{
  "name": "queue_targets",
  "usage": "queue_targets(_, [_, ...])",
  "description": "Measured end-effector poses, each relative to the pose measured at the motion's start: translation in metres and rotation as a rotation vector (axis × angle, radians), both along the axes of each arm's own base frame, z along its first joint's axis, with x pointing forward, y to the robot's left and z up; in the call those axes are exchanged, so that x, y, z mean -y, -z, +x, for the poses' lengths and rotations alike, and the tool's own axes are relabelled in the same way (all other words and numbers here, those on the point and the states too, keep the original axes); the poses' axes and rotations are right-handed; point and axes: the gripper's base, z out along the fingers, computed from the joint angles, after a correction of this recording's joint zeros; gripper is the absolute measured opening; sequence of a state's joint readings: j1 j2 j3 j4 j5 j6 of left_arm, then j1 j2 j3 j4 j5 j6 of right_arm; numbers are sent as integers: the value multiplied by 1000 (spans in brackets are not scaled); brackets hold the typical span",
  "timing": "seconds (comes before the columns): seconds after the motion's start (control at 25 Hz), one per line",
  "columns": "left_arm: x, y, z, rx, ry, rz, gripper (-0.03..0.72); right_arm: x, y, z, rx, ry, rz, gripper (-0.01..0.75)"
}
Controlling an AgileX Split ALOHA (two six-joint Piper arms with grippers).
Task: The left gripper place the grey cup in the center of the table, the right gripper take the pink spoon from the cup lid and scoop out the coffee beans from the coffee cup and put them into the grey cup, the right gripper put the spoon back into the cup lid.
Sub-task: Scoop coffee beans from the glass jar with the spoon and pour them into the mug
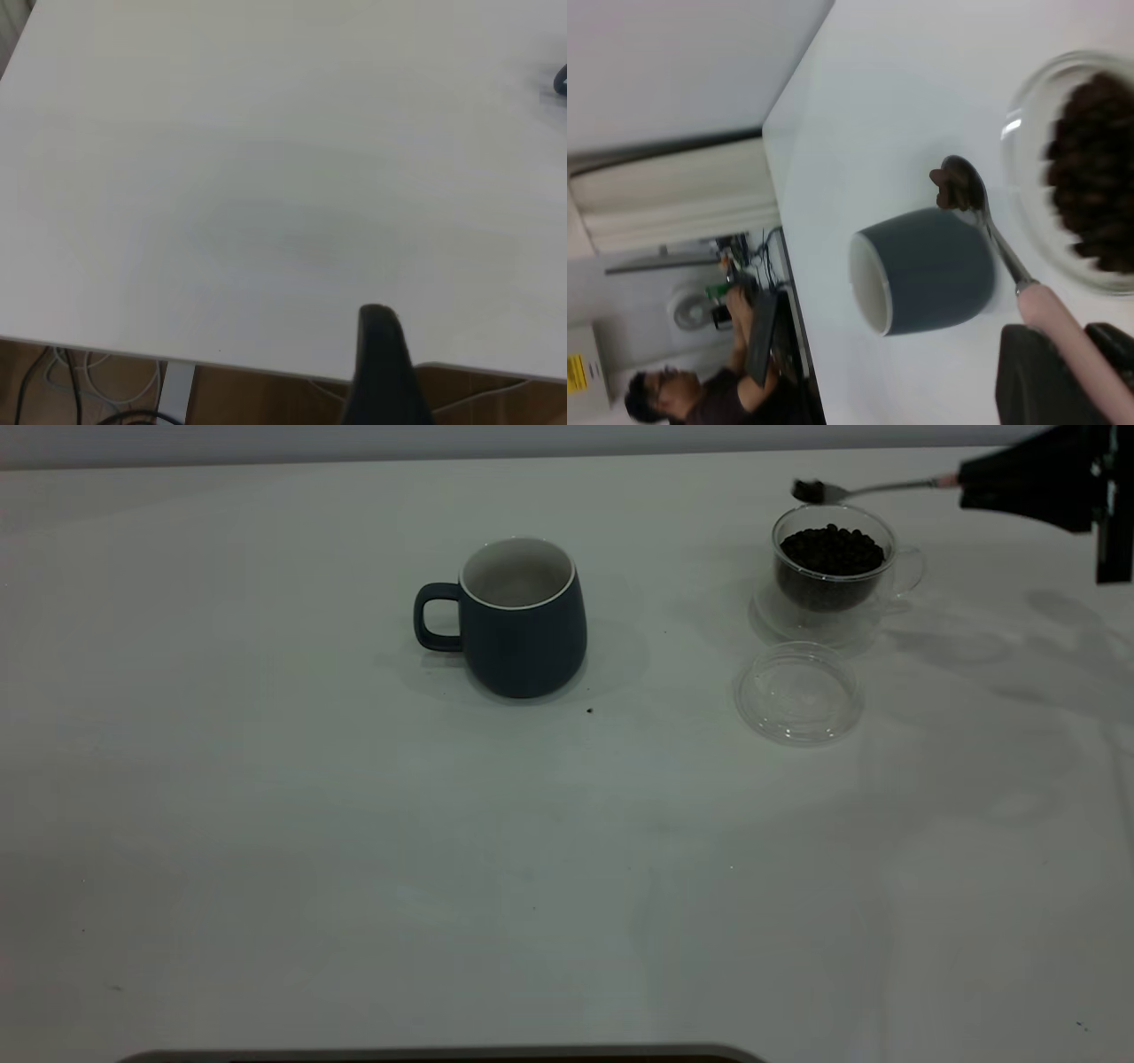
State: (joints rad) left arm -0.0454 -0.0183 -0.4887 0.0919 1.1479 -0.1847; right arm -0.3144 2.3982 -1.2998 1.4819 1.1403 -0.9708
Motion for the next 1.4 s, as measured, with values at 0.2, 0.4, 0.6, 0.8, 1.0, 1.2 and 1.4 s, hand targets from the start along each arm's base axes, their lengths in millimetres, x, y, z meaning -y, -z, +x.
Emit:
queue_targets(0.2, [0, 0, 0, 0, 0, 0, 569, -41, -4, 3, 8, -98, 1, 97])
queue_targets(0.4, [0, 0, 0, 0, -1, -1, 569, -88, -7, 5, 15, -160, 35, 97])
queue_targets(0.6, [0, 0, 0, 0, -1, -1, 569, -126, -7, 3, 14, -219, 38, 97])
queue_targets(0.8, [0, 0, 0, 0, -1, -1, 569, -157, -2, -1, 9, -255, -22, 97])
queue_targets(1.0, [0, 0, 0, 0, -1, -1, 569, -169, 2, 1, 41, -229, -90, 97])
queue_targets(1.2, [0, 0, 0, 0, -1, -1, 569, -175, 5, 2, 152, -254, -176, 97])
queue_targets(1.4, [0, 0, 0, 0, -1, -1, 569, -189, 6, -1, 323, -368, -273, 97])
